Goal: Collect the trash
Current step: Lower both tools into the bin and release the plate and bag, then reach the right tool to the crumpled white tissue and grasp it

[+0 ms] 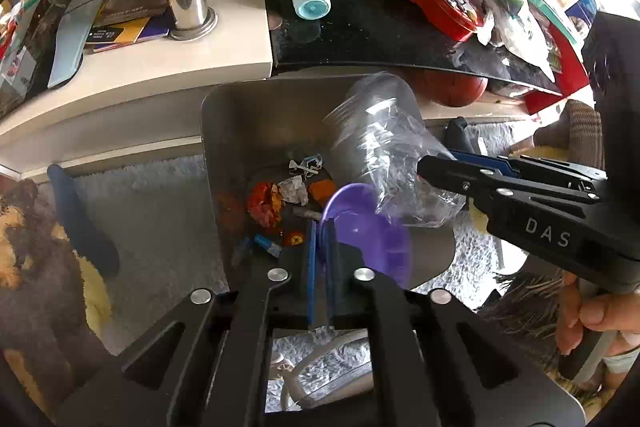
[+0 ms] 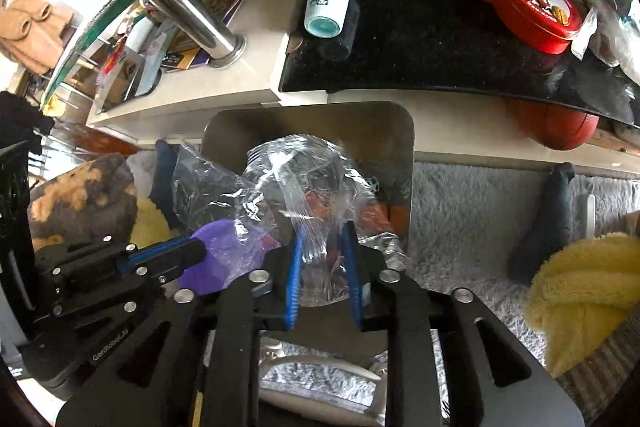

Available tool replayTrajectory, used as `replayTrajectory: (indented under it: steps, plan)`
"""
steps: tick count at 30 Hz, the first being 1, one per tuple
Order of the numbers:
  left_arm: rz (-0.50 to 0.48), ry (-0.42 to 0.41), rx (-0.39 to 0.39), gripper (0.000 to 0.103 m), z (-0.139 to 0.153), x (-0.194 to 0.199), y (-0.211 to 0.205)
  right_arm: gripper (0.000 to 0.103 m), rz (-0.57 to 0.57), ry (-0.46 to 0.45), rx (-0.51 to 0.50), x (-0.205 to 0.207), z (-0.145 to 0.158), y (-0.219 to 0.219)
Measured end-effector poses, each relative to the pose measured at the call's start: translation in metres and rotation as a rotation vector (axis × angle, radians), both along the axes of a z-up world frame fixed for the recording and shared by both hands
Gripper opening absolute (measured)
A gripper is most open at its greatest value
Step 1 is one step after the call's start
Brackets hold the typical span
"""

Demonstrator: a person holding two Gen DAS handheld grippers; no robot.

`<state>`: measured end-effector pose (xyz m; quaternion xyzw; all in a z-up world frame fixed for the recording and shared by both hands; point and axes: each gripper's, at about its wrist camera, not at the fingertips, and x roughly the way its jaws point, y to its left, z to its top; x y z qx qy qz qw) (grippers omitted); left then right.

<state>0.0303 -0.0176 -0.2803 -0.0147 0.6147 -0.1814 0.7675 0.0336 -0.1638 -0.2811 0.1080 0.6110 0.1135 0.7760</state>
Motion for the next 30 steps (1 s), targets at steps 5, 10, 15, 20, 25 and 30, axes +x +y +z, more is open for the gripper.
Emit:
replayTrajectory:
  steps: [5, 10, 15, 20, 25, 30]
  plan:
    - [0.019, -0.005, 0.026, 0.025, 0.000, 0.003, 0.004, 0.054, -0.032, -0.008, 0.010, 0.004, 0.002, -0.007]
    - [0.035, -0.039, 0.056, 0.052, 0.012, 0.004, 0.009, 0.064, -0.070, -0.036, 0.020, 0.010, 0.015, -0.020]
    - [0.052, -0.111, 0.083, 0.085, 0.044, 0.010, 0.013, 0.083, -0.091, -0.113, -0.035, 0.017, 0.048, -0.031]
    - [0.050, -0.172, 0.084, 0.095, 0.081, 0.025, 0.011, 0.091, -0.122, -0.210, -0.028, 0.033, 0.095, -0.049]
    - [0.054, -0.217, 0.074, 0.095, 0.109, 0.048, 0.009, 0.091, -0.124, -0.292, -0.031, 0.059, 0.134, -0.057]
    - [0.071, -0.264, 0.095, 0.095, 0.130, 0.080, 0.010, 0.091, -0.117, -0.331, -0.037, 0.097, 0.154, -0.062]
